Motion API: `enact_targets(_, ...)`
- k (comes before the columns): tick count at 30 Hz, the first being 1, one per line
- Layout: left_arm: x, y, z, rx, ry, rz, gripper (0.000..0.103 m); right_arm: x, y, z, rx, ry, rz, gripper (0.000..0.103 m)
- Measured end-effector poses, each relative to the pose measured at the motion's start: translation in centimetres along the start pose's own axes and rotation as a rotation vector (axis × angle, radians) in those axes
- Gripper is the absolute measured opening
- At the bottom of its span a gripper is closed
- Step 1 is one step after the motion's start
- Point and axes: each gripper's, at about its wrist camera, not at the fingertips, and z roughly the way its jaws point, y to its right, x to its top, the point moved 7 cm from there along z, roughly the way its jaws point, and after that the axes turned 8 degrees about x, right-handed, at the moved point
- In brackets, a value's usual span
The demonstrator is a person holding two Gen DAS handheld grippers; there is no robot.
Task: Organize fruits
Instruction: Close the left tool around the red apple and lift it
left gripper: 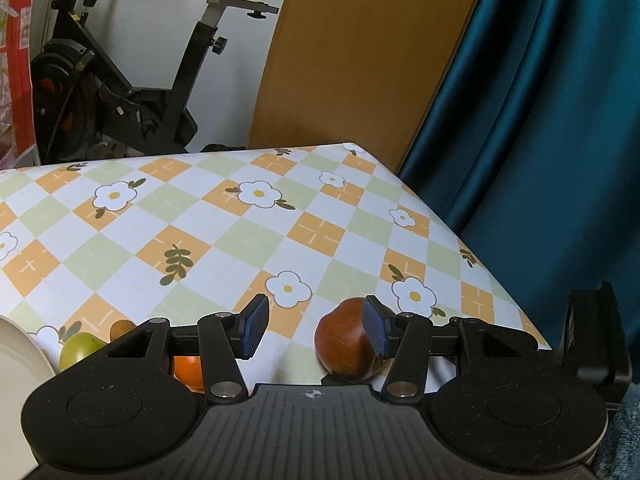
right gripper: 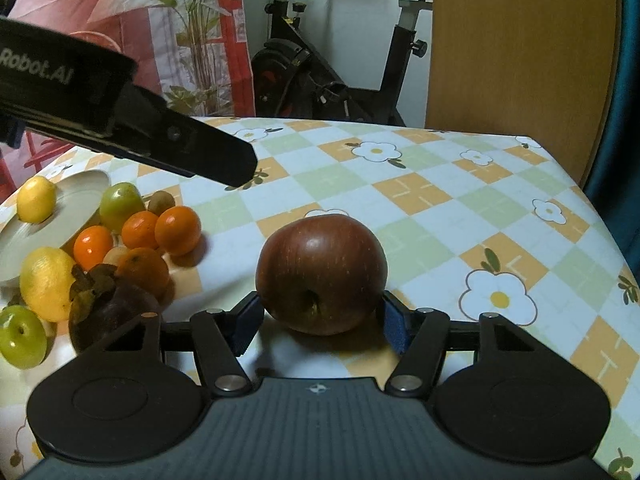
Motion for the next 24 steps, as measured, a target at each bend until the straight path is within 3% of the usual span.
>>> enact_targets(10, -0.2, 0.6, 0.6, -0.048, -0.023, -0.015, 0.054, -0.4, -0.8, -1.1, 0.052, -0.040, -0.009, 0.064)
enact_targets(24, -1.0, 1.7, 4.1, -0.099, -0.105, -0.024, 0.057, 0.2, -0.8, -1.0, 0.066, -0.002, -0.028, 0.064)
